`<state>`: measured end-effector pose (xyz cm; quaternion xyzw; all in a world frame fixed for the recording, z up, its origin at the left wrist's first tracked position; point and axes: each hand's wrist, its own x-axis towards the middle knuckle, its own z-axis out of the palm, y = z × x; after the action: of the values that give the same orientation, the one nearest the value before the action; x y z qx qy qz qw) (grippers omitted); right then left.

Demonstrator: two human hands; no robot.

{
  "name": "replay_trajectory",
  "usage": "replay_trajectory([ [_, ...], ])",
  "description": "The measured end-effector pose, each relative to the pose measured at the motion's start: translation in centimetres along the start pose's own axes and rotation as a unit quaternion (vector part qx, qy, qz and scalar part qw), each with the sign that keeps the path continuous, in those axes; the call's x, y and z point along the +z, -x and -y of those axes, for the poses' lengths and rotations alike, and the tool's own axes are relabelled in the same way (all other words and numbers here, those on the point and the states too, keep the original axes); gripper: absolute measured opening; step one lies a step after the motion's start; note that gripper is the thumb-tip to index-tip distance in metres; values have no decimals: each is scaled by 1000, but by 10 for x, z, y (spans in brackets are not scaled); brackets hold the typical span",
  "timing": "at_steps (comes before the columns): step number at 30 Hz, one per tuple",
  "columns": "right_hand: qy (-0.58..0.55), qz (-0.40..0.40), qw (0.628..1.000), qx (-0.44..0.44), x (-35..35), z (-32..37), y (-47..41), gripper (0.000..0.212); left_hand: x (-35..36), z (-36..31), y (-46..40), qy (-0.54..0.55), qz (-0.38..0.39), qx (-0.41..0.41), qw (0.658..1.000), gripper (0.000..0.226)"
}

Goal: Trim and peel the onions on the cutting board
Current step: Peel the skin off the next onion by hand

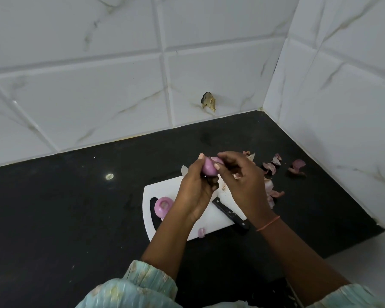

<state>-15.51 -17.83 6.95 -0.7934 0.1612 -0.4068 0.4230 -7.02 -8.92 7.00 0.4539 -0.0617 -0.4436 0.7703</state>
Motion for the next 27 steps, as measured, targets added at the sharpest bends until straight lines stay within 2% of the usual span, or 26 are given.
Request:
replay_trajectory([
  [2, -5, -5, 1000, -12, 1, -2, 1, 18, -1, 1, -1, 10, -6, 15, 1000, 33],
  [8, 112, 9, 992, -53, 2, -8, 2, 10, -5, 8, -1, -51, 6, 53, 997, 41],
  [12, 113, 23, 992, -43, 3, -7, 1, 10, -8, 7, -1, -81, 16, 66, 994, 42],
  [14, 73, 9, 997, -1, 5, -3, 0, 10, -9, 5, -1, -84, 20, 64, 994, 42],
  [17, -35, -17, 992, 121, 7, 6, -5, 7, -8, 3, -1, -64, 23, 51, 996, 44],
  [20, -146, -45, 960, 233, 5, 12, -12, 9, -10, 1, -1, -31, 36, 44, 998, 45],
  [23, -226, -75, 924, 299, -1, 11, -15, 17, -13, -2, -1, 12, 38, 33, 999, 45],
  [25, -225, -110, 912, 325, -6, 1, -14, 22, -15, -3, -2, 38, 42, 25, 998, 44],
  [27, -131, -122, 927, 329, -14, -18, -11, 19, -16, -5, -2, 53, 50, 20, 997, 43],
])
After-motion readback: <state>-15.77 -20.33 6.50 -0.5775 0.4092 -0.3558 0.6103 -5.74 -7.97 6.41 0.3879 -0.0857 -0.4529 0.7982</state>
